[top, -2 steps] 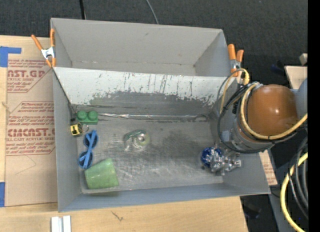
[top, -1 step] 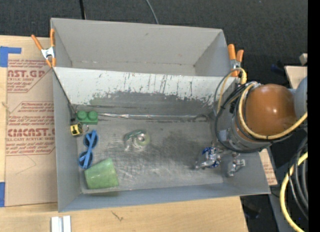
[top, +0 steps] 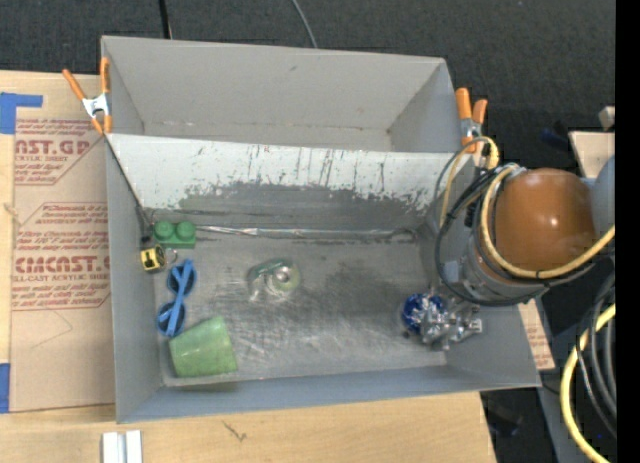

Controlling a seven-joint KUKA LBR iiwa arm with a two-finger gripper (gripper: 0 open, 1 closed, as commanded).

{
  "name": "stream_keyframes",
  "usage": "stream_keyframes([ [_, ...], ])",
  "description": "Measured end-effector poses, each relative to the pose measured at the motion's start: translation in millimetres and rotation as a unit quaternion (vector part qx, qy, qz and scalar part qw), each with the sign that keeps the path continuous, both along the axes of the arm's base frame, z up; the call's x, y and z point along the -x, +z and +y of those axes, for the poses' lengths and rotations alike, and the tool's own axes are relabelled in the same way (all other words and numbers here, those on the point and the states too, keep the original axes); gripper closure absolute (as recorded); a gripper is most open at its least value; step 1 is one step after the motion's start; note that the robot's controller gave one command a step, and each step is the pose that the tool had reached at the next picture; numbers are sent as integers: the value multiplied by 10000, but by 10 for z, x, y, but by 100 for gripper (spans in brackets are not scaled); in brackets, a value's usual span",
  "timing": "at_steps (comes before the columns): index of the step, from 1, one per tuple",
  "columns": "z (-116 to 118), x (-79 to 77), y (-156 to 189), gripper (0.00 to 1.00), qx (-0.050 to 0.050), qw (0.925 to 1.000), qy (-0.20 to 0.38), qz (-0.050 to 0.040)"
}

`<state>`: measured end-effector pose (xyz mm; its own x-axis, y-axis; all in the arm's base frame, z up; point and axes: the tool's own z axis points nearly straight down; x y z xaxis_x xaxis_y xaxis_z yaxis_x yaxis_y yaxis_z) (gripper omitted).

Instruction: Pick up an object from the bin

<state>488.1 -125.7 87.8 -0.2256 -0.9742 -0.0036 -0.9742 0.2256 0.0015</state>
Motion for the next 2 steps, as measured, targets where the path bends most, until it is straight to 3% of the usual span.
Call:
stream_keyframes([
  [1,73,-12,5,0,-63,10000,9,-24],
  [2,0,0,0,100,0,10000,0,0],
])
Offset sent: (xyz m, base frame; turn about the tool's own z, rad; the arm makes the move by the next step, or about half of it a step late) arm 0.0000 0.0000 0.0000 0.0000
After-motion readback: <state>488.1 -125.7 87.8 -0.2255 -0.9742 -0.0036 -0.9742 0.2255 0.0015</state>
